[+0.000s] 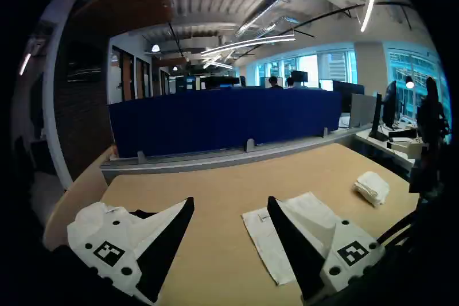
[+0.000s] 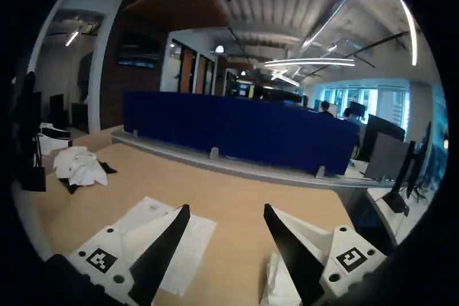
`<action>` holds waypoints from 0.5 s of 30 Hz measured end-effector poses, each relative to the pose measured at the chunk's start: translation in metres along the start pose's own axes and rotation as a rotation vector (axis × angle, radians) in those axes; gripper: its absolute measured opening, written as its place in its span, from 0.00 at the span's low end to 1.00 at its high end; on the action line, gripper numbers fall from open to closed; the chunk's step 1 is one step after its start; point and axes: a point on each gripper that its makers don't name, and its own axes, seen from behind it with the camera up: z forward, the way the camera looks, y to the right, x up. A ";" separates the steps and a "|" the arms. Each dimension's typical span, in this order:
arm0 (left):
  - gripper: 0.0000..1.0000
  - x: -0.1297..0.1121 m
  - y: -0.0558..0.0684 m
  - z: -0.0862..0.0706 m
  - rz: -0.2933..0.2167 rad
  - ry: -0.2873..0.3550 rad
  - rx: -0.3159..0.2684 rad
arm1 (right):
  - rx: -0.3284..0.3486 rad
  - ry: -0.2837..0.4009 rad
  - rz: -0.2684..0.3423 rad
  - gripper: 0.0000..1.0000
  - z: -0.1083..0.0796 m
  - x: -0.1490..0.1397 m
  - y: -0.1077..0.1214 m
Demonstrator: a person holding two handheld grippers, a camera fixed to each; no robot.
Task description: Fold towel
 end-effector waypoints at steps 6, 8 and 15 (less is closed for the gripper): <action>0.95 -0.018 0.026 0.001 0.060 -0.081 -0.112 | 0.133 -0.117 -0.053 1.00 -0.004 -0.025 -0.029; 0.95 -0.024 0.036 0.000 0.075 -0.107 -0.153 | 0.170 -0.151 -0.071 1.00 -0.005 -0.033 -0.037; 0.95 -0.043 0.047 -0.002 0.109 -0.158 -0.196 | 0.214 -0.198 -0.109 1.00 -0.004 -0.046 -0.047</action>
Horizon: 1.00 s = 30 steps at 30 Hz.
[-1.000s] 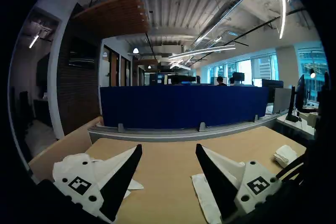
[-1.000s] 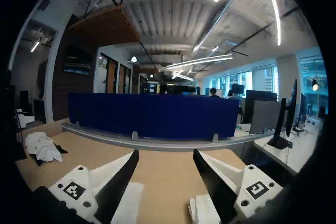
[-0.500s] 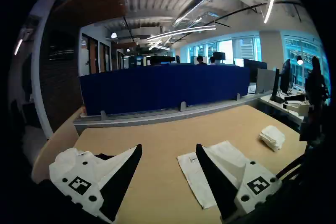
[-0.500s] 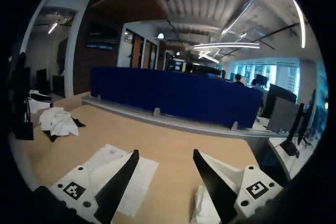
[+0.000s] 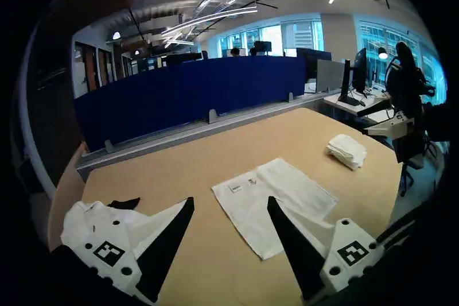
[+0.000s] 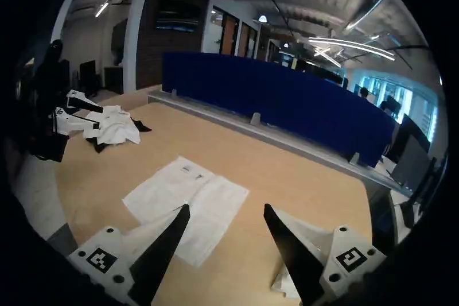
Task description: Fold towel
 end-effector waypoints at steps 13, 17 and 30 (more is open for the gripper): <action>0.95 -0.032 0.014 0.014 0.008 -0.053 -0.042 | 0.032 -0.044 -0.021 1.00 0.015 -0.028 -0.010; 0.95 -0.048 0.022 0.022 0.012 -0.080 -0.059 | 0.042 -0.065 -0.025 1.00 0.024 -0.044 -0.014; 0.95 -0.114 0.038 0.057 0.021 -0.188 -0.122 | 0.084 -0.154 -0.054 1.00 0.055 -0.107 -0.035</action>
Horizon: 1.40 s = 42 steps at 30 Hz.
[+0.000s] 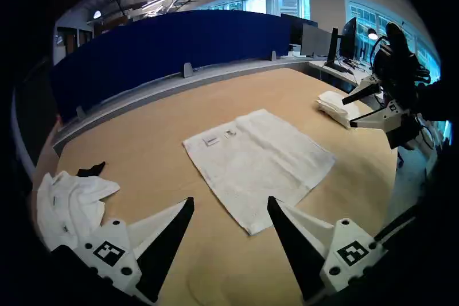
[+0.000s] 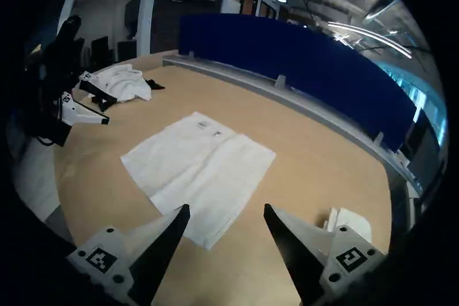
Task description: Fold towel
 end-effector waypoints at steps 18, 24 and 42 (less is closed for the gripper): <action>0.94 -0.055 0.010 0.050 0.008 -0.113 -0.062 | 0.054 -0.117 0.000 0.99 0.038 -0.064 -0.015; 0.94 -0.069 0.018 0.062 0.019 -0.143 -0.083 | 0.078 -0.152 -0.010 0.99 0.046 -0.082 -0.022; 0.93 -0.091 0.030 0.078 0.046 -0.202 -0.124 | 0.112 -0.201 -0.010 0.98 0.056 -0.104 -0.027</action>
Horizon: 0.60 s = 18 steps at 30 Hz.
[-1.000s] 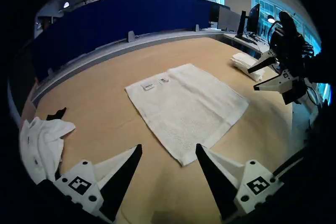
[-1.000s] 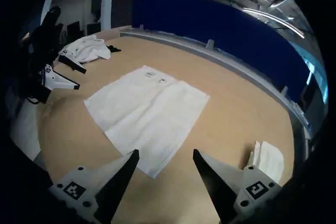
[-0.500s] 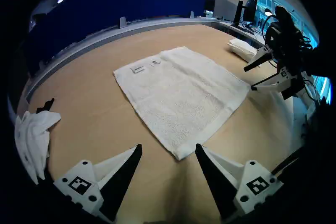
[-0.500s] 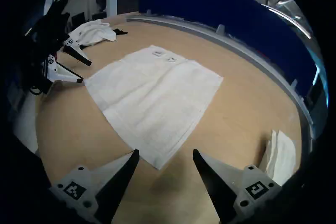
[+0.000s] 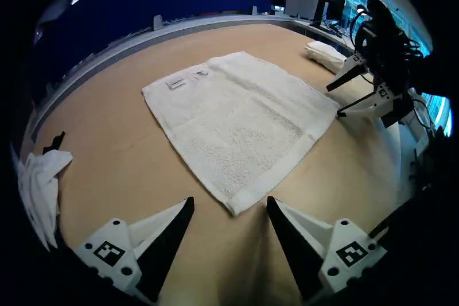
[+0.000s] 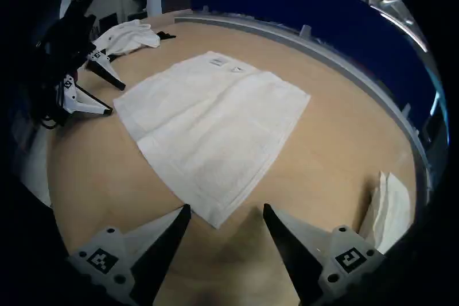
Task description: Fold towel
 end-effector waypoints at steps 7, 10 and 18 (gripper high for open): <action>0.93 -0.001 -0.001 0.002 0.019 -0.008 0.010 | 0.008 0.004 0.007 0.98 -0.001 -0.001 -0.003; 0.92 -0.001 -0.001 0.002 0.026 -0.010 0.018 | 0.010 0.007 0.013 0.97 -0.001 -0.002 -0.004; 0.91 -0.001 0.000 0.001 0.013 -0.015 0.030 | 0.028 0.010 0.039 0.88 -0.001 -0.004 -0.009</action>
